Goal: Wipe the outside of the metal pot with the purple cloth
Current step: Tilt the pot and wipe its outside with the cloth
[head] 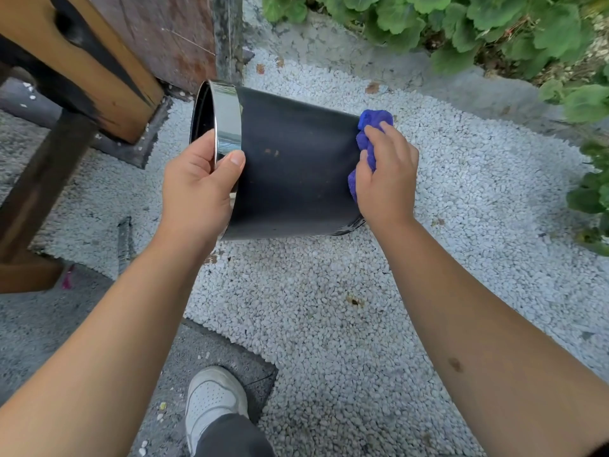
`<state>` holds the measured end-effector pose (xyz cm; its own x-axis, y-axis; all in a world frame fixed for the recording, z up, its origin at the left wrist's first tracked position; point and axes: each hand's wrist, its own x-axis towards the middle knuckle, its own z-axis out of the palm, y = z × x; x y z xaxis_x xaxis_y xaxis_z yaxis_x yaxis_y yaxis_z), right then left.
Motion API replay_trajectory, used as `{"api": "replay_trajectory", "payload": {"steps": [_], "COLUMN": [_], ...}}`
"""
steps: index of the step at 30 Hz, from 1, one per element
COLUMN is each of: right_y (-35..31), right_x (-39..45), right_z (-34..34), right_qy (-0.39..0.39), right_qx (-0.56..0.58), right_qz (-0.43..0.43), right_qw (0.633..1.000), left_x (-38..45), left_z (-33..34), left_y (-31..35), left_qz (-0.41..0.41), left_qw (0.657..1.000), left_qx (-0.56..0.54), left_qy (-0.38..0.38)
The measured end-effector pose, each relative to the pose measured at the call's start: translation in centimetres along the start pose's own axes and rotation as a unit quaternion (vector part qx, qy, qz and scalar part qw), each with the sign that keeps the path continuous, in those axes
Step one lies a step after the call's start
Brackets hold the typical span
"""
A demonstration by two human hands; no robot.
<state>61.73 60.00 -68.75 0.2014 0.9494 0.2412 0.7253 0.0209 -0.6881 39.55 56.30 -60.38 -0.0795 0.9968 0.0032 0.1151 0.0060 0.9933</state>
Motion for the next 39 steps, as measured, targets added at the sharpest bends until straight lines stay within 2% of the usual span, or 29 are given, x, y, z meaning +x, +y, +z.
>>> {"api": "replay_trajectory", "payload": {"steps": [4, 6, 9, 11, 13, 15, 18, 19, 20, 21, 23, 25, 29, 32, 39], "right_y": [0.4, 0.3, -0.3, -0.2, 0.7, 0.8, 0.2, 0.0, -0.1, -0.1, -0.1, -0.1, 0.2, 0.3, 0.6], "right_x": [0.1, 0.9, 3.2, 5.4, 7.1, 8.1, 8.4, 8.5, 8.5, 8.4, 7.8, 7.0, 4.4, 3.3, -0.2], "right_z": [-0.8, -1.8, -3.8, -5.3, -6.3, -6.8, -6.4, -6.2, -6.1, -6.0, -6.1, -5.8, -4.5, -4.2, -3.1], "right_qy": [-0.026, -0.03, -0.003, 0.017, -0.002, -0.05, -0.107, -0.113, -0.11, -0.105, -0.102, -0.122, -0.194, -0.16, -0.088], "right_qx": [-0.04, -0.018, 0.102, 0.225, 0.349, 0.413, 0.567, 0.567, 0.549, 0.513, 0.399, 0.287, 0.18, 0.086, 0.006], "right_qz": [0.0, 0.0, 0.119, 0.227, 0.294, 0.311, 0.304, 0.312, 0.319, 0.313, 0.264, 0.205, 0.107, -0.02, -0.053], "right_qw": [0.999, 0.999, 0.988, 0.947, 0.89, 0.855, 0.758, 0.754, 0.765, 0.793, 0.872, 0.928, 0.958, 0.983, 0.995], "left_x": [-0.3, -0.5, -0.8, -1.1, -1.3, -1.1, -0.4, -0.2, 0.0, 0.1, 0.2, 0.2, 0.4, 0.8, 2.0], "left_z": [-0.2, -0.5, -1.8, -3.5, -5.1, -6.4, -6.8, -6.4, -5.8, -5.2, -3.9, -3.2, -3.0, -2.8, -1.2], "left_y": [-0.2, -0.3, -0.7, -1.1, -1.1, -0.6, 0.5, 0.7, 1.0, 1.2, 1.5, 1.6, 1.3, 1.1, 1.3], "left_qz": [-0.003, -0.004, -0.01, -0.029, -0.051, -0.079, -0.101, -0.098, -0.094, -0.088, -0.061, -0.042, -0.037, -0.034, -0.025], "left_qw": [1.0, 1.0, 1.0, 0.999, 0.995, 0.988, 0.974, 0.972, 0.97, 0.968, 0.961, 0.96, 0.968, 0.966, 0.967], "left_qx": [-0.001, -0.011, -0.012, -0.002, 0.013, 0.057, 0.153, 0.177, 0.196, 0.215, 0.26, 0.272, 0.248, 0.255, 0.253], "left_qy": [0.0, 0.0, -0.009, -0.039, -0.083, -0.121, -0.132, -0.122, -0.11, -0.095, -0.067, -0.051, -0.033, -0.022, 0.014]}}
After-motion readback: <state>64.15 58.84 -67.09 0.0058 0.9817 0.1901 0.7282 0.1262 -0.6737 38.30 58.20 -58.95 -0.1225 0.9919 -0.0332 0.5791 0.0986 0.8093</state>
